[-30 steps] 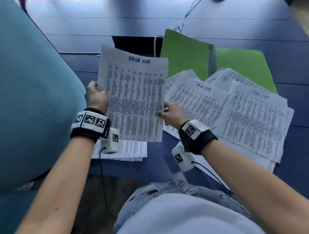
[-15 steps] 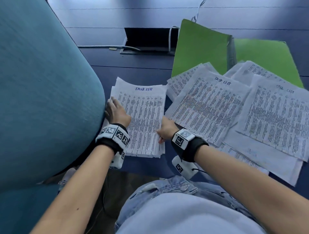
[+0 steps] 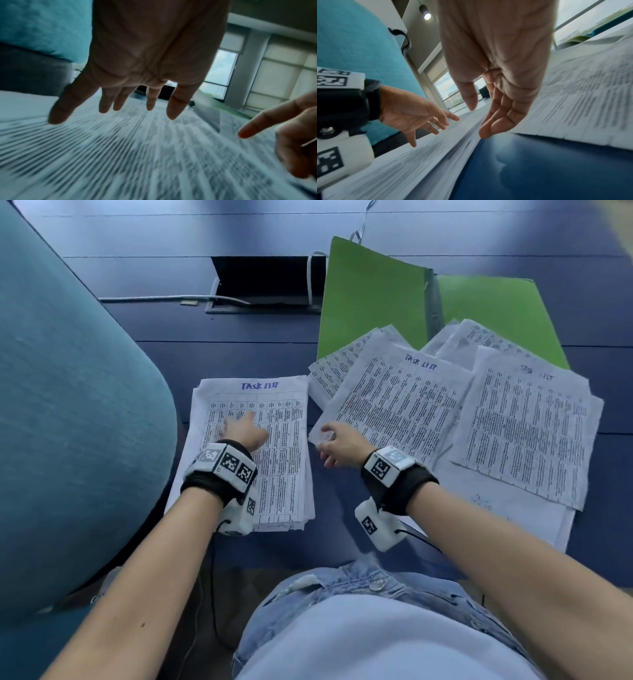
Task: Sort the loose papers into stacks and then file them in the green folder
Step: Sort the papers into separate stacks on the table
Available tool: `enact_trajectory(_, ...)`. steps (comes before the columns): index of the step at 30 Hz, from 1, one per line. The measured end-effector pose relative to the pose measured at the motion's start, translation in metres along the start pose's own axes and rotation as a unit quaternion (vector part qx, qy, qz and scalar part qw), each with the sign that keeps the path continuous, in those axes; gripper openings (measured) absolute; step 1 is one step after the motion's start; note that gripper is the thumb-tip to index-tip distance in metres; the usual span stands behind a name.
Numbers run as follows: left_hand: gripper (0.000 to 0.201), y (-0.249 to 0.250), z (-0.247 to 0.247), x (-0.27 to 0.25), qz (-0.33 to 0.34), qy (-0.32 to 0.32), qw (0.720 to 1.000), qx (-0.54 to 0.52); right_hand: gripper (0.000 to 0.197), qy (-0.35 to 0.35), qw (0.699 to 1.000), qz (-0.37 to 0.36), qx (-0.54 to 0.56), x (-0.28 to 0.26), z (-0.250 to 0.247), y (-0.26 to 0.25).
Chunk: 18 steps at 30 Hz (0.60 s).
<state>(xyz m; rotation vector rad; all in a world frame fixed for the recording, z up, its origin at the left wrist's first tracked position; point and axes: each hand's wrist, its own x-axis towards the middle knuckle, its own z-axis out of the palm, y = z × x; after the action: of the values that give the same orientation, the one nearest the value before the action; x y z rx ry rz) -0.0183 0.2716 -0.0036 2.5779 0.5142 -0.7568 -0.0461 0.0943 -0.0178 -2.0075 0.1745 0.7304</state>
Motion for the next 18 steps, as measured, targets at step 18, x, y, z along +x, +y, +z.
enact_trajectory(18,0.083,0.136,0.068,-0.01,0.047,-0.006,0.999,-0.001,0.037,0.251,0.947,0.198,0.01,-0.012,-0.152,0.087)
